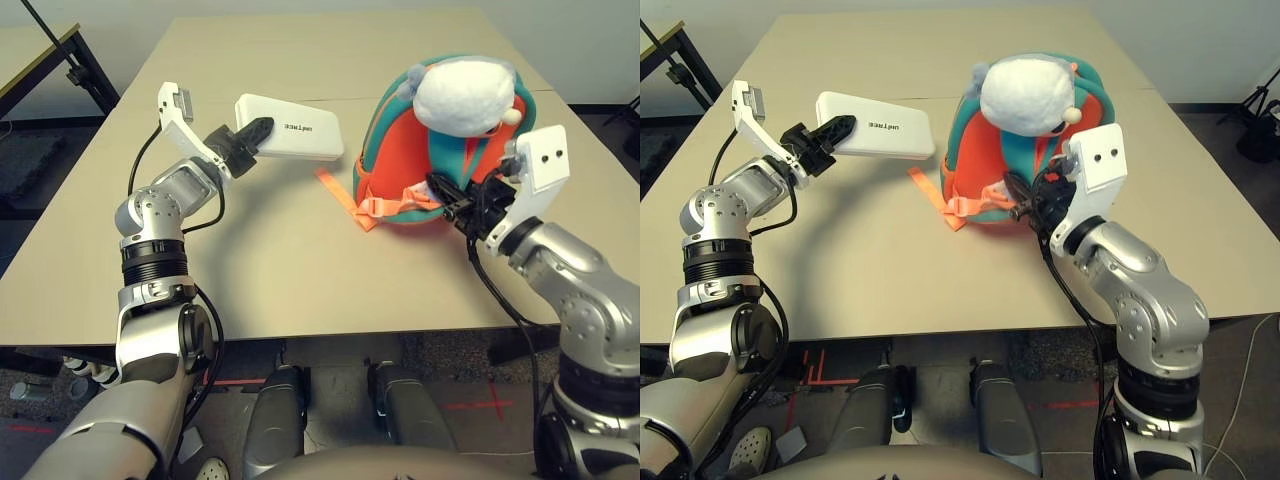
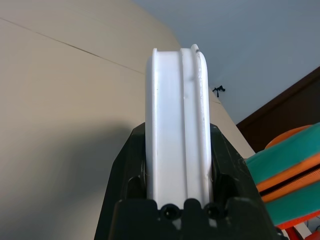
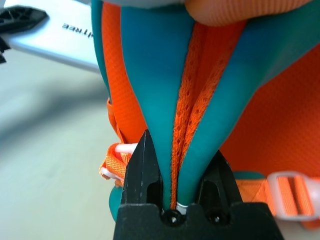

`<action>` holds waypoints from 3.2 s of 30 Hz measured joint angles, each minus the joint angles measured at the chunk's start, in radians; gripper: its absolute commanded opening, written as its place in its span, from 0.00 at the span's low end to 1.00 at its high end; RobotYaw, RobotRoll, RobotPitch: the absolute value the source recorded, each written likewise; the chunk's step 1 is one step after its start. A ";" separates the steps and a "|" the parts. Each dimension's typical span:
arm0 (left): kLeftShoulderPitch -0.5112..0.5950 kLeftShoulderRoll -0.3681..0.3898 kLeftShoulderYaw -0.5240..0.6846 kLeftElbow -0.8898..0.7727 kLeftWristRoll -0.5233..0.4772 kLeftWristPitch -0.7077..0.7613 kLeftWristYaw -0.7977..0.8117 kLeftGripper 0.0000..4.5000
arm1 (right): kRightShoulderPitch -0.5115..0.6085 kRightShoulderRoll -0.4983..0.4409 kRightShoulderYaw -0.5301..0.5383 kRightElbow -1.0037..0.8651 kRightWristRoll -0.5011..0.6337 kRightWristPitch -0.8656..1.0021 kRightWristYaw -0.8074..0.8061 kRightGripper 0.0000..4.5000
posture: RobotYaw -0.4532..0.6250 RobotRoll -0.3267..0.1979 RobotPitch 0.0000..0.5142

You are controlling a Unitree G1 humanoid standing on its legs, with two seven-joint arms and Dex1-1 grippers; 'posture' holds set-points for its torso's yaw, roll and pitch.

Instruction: Put the pencil case into the backpack and zip it.

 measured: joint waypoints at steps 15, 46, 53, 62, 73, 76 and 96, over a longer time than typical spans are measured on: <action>-0.071 -0.003 -0.035 0.050 0.018 -0.032 -0.040 0.31 | 0.060 -0.057 0.077 0.054 -0.065 -0.143 0.012 0.15 | 0.28 0.62 0.22; -0.276 0.262 -0.203 -0.082 -0.002 0.048 -0.553 0.31 | 0.009 -0.085 0.146 0.205 -0.160 -0.281 0.075 0.15 | 0.28 0.62 0.24; -0.312 0.243 -0.278 -0.021 0.078 -0.030 -0.635 0.31 | -0.002 -0.085 0.153 0.208 -0.164 -0.281 0.074 0.15 | 0.27 0.62 0.24; -0.310 0.250 -0.461 0.018 0.202 -0.126 -0.867 0.31 | -0.005 -0.083 0.158 0.220 -0.169 -0.281 0.075 0.15 | 0.25 0.62 0.22; -0.409 0.088 -0.544 0.320 0.400 -0.377 -0.898 0.31 | -0.018 -0.078 0.160 0.235 -0.172 -0.290 0.075 0.15 | 0.24 0.62 0.20; -0.428 0.019 -0.524 0.415 0.424 -0.442 -0.844 0.31 | -0.020 -0.072 0.162 0.235 -0.180 -0.294 0.073 0.15 | 0.24 0.62 0.19; -0.263 0.061 -0.348 0.126 0.401 -0.326 -0.616 1.00 | -0.024 -0.058 0.179 0.246 -0.193 -0.309 0.075 0.11 | 0.27 0.62 0.21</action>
